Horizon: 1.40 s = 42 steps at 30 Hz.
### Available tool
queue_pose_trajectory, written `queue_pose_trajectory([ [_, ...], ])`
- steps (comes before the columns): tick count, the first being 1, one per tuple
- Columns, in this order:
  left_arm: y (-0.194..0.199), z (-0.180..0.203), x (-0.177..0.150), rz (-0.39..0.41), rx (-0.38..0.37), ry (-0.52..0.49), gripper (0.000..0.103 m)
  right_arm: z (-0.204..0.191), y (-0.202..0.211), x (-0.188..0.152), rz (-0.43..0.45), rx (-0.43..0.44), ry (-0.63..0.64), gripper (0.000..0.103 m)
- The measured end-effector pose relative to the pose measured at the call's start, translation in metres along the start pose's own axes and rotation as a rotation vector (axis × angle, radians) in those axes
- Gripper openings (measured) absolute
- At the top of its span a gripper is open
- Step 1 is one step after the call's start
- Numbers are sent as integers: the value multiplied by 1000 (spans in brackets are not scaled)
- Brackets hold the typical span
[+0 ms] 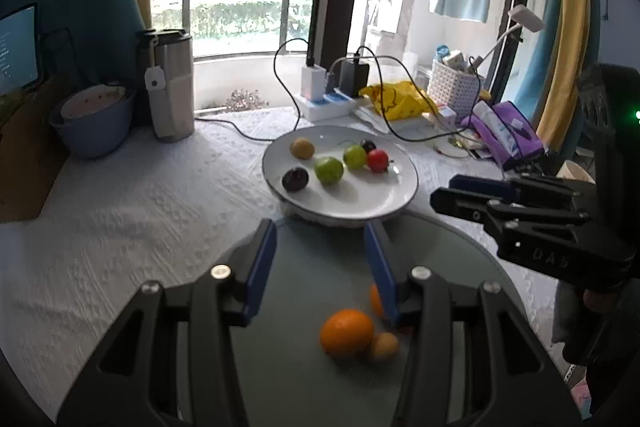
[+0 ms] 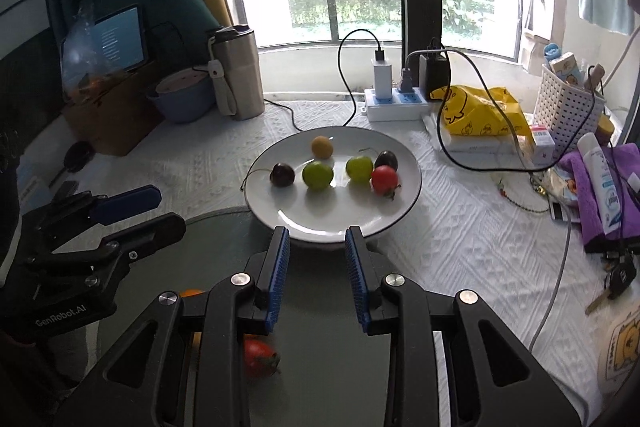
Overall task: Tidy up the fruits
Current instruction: 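Move both open grippers back over the oranges and red tomato on the mat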
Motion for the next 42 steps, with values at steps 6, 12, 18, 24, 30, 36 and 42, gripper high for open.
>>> queue_pose_trajectory([
  [6,3,0,-16,-14,-2,23,48,-7,3,-14,-14,7,6,31],
  [12,2,3,-31,-37,-5,22,49,-14,3,-27,-30,26,10,31],
  [18,0,18,-46,-64,-33,-7,53,-22,1,-41,-51,56,9,31],
  [24,-1,17,-54,-74,-42,11,63,-26,-1,-56,-79,78,2,31],
  [30,-7,9,-55,-92,-25,42,65,-24,-2,-62,-89,100,-10,35],
  [36,-14,3,-54,-123,-17,54,65,-30,-2,-67,-95,125,3,36],
  [42,-28,-4,-55,-183,-39,123,65,-38,-9,-74,-122,144,22,36],
])
Point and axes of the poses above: each gripper's, at about its wrist camera, not at the fingertips, and y roughly against the way its jaws point, z to its right, x to its top, the point moved 2 cm from there along -y, roughly the way its jaws point, and after that the axes turned 5 degrees about -x, right-handed, at the moved point
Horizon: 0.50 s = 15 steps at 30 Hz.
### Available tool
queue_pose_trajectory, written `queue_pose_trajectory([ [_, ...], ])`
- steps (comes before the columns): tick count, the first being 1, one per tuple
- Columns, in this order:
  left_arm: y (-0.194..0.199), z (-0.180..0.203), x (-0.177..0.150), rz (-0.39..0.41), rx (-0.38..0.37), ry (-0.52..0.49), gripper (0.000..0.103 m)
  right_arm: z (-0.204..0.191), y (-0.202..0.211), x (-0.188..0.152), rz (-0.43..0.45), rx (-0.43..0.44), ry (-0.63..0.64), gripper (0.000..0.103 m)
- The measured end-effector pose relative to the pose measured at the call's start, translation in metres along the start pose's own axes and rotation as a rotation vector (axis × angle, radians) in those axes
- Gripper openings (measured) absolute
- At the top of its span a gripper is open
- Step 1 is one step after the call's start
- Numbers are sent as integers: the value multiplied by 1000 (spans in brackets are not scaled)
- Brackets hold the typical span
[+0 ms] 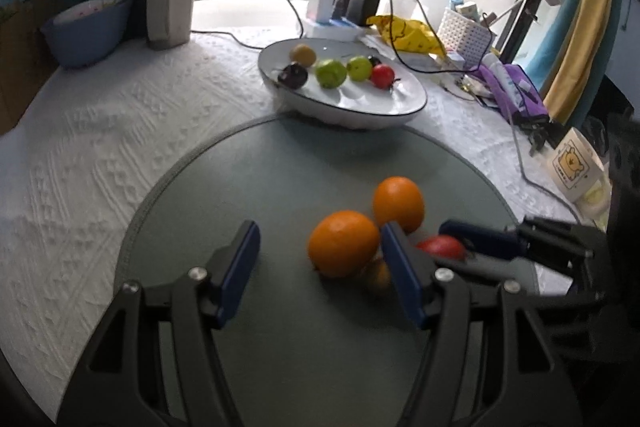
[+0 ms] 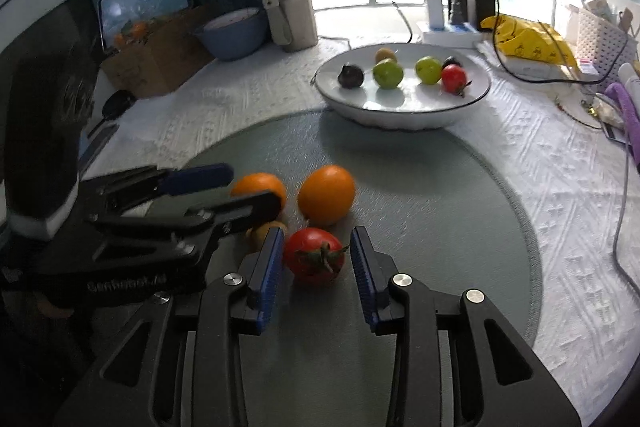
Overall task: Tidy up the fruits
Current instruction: 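Move both open grippers back over the oranges and red tomato on the mat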
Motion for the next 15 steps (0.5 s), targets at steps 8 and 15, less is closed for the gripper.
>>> queue_pose_trajectory([
  [8,-1,-4,1,-13,-56,22,54,0,-1,-2,-10,17,-4,36],
  [15,0,0,1,-8,-70,14,37,-9,-4,-4,-23,31,46,33],
])
Point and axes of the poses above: each gripper's, at about its wrist camera, not at the fingertips, and y roughly against the way its jaws point, z to its right, x to its top, the point moved 2 cm from there along -y, roughly the way its jaws point, and after that the axes turned 5 degrees about -x, right-handed, at the moved point
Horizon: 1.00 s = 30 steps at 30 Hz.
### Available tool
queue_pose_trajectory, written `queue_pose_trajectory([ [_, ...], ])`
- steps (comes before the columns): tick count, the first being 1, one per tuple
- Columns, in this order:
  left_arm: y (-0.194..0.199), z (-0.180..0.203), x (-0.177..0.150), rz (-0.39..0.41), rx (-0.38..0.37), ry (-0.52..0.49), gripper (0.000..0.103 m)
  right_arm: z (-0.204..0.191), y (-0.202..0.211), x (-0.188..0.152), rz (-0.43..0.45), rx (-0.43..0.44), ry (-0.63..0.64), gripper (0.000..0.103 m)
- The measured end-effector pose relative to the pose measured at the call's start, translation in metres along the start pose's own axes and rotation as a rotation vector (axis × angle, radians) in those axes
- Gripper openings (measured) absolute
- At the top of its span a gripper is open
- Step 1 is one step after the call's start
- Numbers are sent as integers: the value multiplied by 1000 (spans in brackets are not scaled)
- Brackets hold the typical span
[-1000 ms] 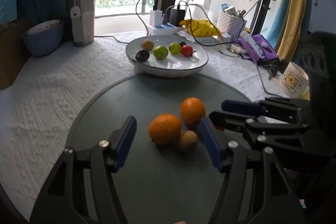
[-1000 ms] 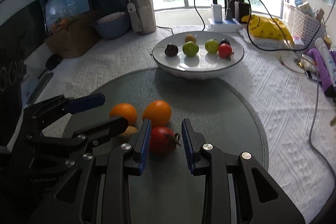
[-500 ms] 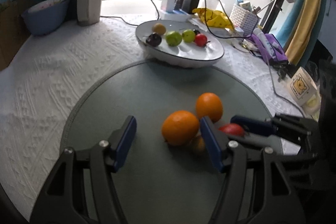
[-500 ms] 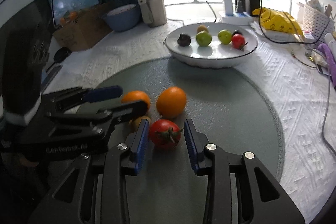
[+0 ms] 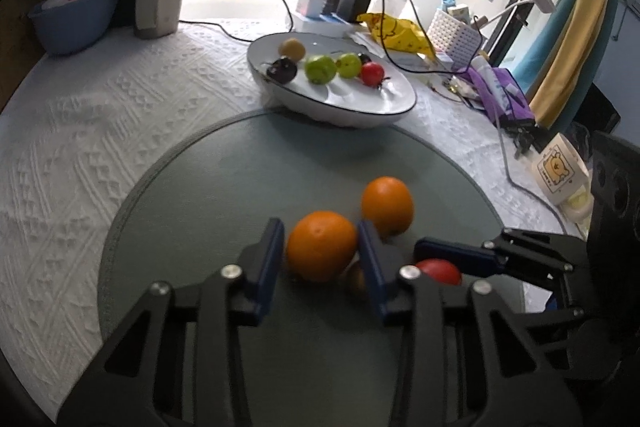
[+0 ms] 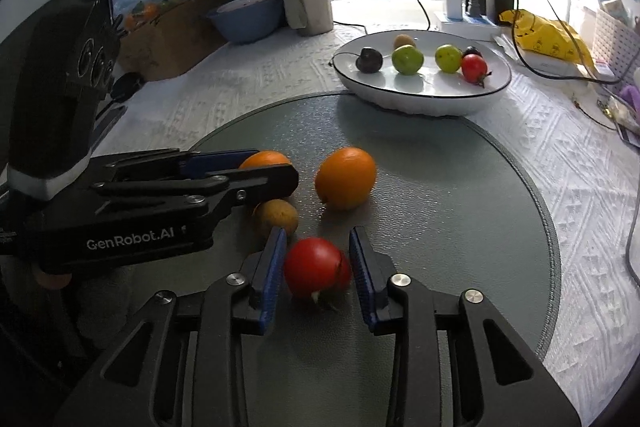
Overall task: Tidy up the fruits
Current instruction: 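Move both open grippers back over the oranges and red tomato on the mat, then grasp the red tomato with the right gripper while the left gripper grasps an orange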
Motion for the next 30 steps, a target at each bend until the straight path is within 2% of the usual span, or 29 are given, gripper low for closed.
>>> queue_pose_trajectory([
  [13,4,6,-1,14,-18,-21,36,5,5,2,14,12,-2,32],
  [26,17,14,20,68,48,-84,37,27,16,16,42,-24,-17,33],
  [30,18,15,29,79,44,-84,37,36,19,24,58,-40,-24,33],
])
Point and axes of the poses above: each gripper's, at about its wrist camera, not at the fingertips, and y roughly against the way its jaws point, z to its right, x to its top, the point moved 2 cm from there along -y, roughly the way its jaws point, and after that the axes turned 5 degrees about -x, right-handed, at the moved point
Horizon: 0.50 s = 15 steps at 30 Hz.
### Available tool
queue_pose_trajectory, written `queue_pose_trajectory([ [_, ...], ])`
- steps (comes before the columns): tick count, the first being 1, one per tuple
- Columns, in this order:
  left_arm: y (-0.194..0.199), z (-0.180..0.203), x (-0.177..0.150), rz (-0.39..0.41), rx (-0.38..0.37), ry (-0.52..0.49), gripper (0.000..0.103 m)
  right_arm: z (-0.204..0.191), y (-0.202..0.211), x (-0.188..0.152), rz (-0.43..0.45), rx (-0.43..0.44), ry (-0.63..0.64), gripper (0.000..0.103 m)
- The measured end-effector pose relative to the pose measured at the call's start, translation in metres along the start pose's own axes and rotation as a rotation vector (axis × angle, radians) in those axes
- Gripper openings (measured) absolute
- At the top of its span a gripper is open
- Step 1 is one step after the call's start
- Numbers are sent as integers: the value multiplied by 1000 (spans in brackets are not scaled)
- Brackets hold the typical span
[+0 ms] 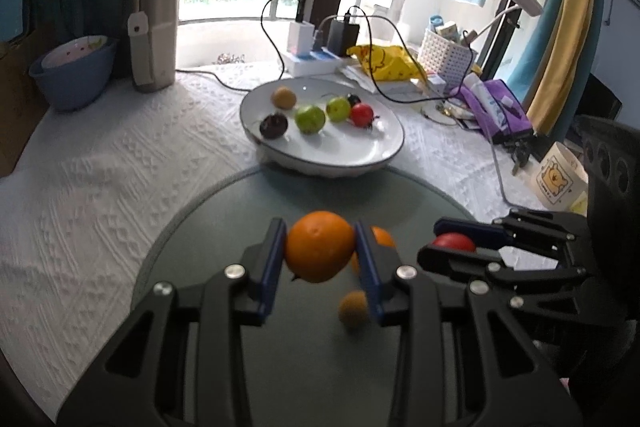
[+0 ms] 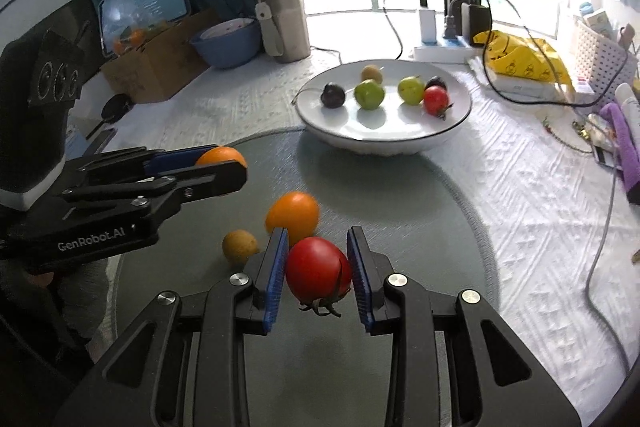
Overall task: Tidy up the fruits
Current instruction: 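Grasp the red tomato with the right gripper while the left gripper grasps an orange, then carry the tomato and orange into the white bowl and open both grippers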
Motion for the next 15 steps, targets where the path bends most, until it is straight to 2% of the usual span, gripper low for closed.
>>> queue_pose_trajectory([
  [9,-2,1,21,41,6,-23,37,16,-4,17,24,-28,-16,33],
  [15,-10,1,34,37,5,-35,37,27,-7,31,46,-32,-23,33],
])
Point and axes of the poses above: each gripper's, at about its wrist camera, not at the fingertips, and y roughly against the way its jaws point, z to its right, x to its top, the point moved 2 cm from there along -y, roughly the way its jaws point, and after that the axes turned 5 degrees about -x, right-handed, at the moved point
